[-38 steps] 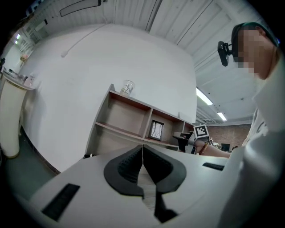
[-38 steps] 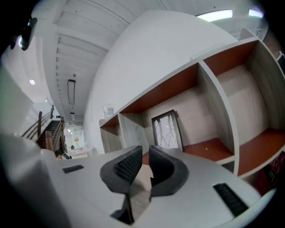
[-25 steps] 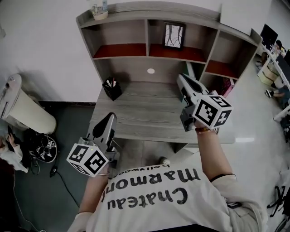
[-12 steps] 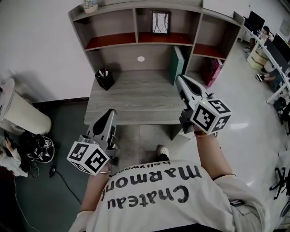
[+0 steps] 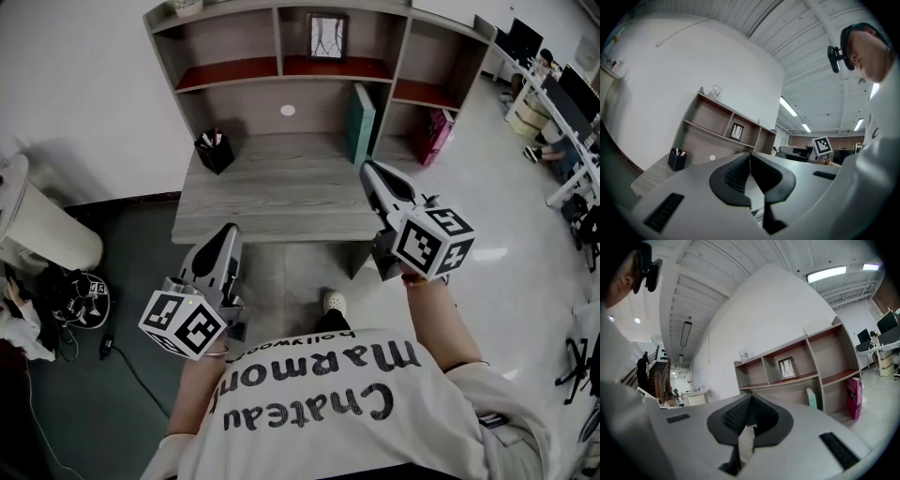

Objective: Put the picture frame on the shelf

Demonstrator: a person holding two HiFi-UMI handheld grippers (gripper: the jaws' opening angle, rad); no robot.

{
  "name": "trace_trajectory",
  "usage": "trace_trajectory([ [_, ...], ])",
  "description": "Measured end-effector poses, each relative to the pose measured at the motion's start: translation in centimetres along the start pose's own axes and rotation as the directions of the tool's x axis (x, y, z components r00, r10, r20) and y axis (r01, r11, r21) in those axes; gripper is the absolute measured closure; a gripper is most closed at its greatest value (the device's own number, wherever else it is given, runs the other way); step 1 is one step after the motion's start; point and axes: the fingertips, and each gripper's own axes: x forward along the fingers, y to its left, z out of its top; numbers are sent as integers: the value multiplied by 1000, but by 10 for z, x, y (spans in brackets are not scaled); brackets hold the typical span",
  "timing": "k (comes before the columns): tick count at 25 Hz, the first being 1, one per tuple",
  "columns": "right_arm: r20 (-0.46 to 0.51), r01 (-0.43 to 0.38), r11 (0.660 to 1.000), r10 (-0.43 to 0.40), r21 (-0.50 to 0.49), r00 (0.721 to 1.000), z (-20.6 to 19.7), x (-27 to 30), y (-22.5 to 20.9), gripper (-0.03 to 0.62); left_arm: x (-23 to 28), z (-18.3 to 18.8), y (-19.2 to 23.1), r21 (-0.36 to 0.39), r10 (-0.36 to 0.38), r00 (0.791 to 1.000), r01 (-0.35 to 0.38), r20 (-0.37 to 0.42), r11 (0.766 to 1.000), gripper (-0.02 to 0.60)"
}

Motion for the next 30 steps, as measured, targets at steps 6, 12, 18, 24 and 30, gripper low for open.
trace_trajectory([
  [6, -13, -5, 1000, 4, -13, 1000, -3, -8, 6, 589, -8, -1, -4, -15, 4, 1000, -3, 9, 1000, 563],
  [12, -27, -7, 1000, 7, -20, 1000, -12, -13, 10, 589, -13, -8, -5, -19, 5, 1000, -4, 3, 1000, 563],
  [18, -44, 6, 1000, -6, -3, 999, -19, -18, 9, 589, -14, -15, -4, -40, 9, 1000, -9, -8, 999, 563],
  [24, -43, 15, 1000, -14, 2, 999, -24, -28, 8, 589, -18, -21, -11, -32, 5, 1000, -6, -16, 999, 563],
  [30, -70, 28, 999, -27, 17, 997, -40, -34, 8, 589, -25, -29, -11, -39, 5, 1000, -6, -31, 999, 563],
])
